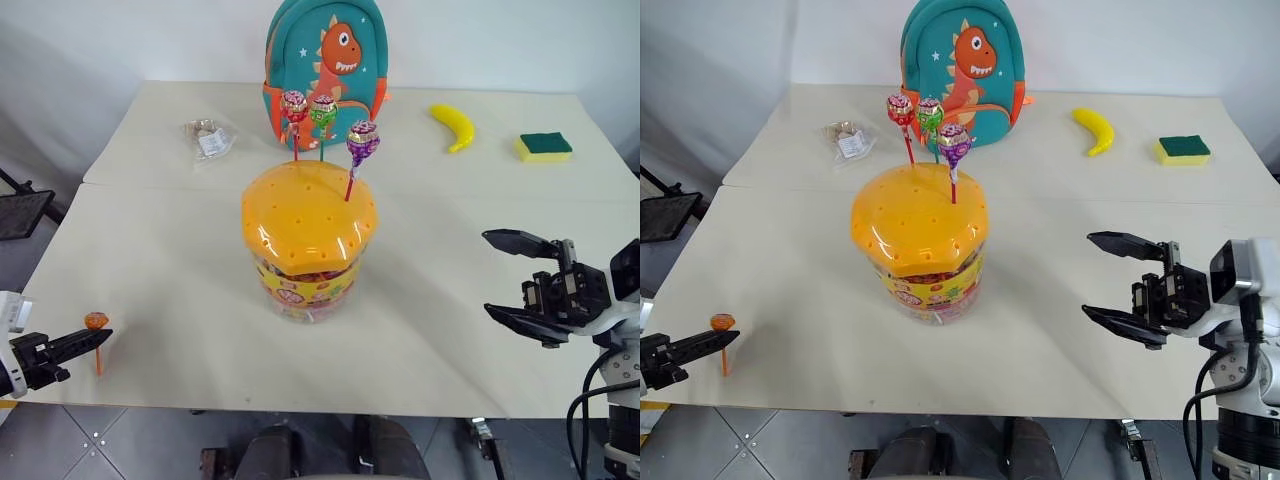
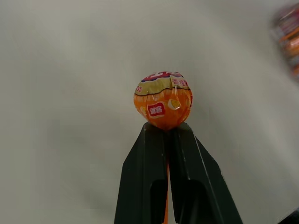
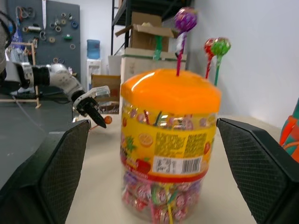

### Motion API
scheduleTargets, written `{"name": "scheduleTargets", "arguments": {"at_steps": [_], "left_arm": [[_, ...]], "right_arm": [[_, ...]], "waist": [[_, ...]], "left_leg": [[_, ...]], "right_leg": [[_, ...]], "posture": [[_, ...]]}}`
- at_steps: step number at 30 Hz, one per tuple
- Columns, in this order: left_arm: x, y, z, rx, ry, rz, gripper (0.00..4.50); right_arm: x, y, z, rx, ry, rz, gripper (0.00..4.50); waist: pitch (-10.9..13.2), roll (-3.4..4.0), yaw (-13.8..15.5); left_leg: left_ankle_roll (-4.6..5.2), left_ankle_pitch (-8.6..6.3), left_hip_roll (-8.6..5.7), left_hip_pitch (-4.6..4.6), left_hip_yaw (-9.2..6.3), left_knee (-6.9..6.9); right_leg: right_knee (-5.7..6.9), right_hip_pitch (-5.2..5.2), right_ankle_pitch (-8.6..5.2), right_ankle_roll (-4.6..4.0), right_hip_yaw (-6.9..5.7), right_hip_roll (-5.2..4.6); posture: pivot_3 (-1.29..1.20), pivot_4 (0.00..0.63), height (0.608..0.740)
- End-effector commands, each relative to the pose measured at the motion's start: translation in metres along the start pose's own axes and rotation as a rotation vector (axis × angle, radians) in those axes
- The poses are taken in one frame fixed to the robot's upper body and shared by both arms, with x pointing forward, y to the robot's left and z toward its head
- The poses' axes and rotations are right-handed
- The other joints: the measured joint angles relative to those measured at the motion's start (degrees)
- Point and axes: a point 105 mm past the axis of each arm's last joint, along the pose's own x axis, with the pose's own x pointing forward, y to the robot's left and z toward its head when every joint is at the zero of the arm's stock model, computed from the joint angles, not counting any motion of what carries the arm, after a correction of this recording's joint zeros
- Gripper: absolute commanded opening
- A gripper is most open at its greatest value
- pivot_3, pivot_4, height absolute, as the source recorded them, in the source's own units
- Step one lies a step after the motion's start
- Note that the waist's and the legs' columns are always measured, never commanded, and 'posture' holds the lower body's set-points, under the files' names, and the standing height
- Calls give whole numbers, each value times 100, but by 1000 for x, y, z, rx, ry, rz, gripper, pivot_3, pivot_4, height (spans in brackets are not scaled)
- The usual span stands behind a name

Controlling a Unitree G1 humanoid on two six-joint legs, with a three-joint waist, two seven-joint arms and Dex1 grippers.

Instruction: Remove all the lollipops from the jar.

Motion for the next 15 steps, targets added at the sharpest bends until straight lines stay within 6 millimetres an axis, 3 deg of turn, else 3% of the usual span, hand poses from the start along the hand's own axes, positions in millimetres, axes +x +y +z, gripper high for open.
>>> {"name": "scheduleTargets", "arguments": {"at_steps": [1, 4, 11, 15], "left_arm": [[-1, -6, -7, 31, 103, 1, 494], [-2, 0, -15, 69, 143, 28, 1109], [-20, 13, 27, 268, -88, 13, 3153], [-43, -5, 74, 515, -214, -110, 3153]], "right_arm": [[-3, 2, 4, -28, 15, 10, 4500], [-5, 2, 5, -36, 22, -3, 4500], [-12, 2, 9, -57, 39, -42, 4500], [-14, -2, 15, -91, 35, -73, 4500]], "waist": [[1, 2, -42], [0, 7, -76], [-2, 25, -62], [-5, 11, -48]], "left_leg": [[2, 1, 0, 1, 0, -2], [19, 11, 1, 2, 0, -10], [10, 16, 4, 14, 6, -24], [9, 16, 5, 14, 7, -23]], "right_leg": [[9, -1, -1, -2, -1, 0], [29, -8, -7, -13, -5, 1], [25, -13, -19, -34, -10, 2], [27, -14, -19, -34, -12, 1]], "posture": [[0, 150, 740], [0, 150, 740], [0, 150, 740], [0, 150, 740]]}}
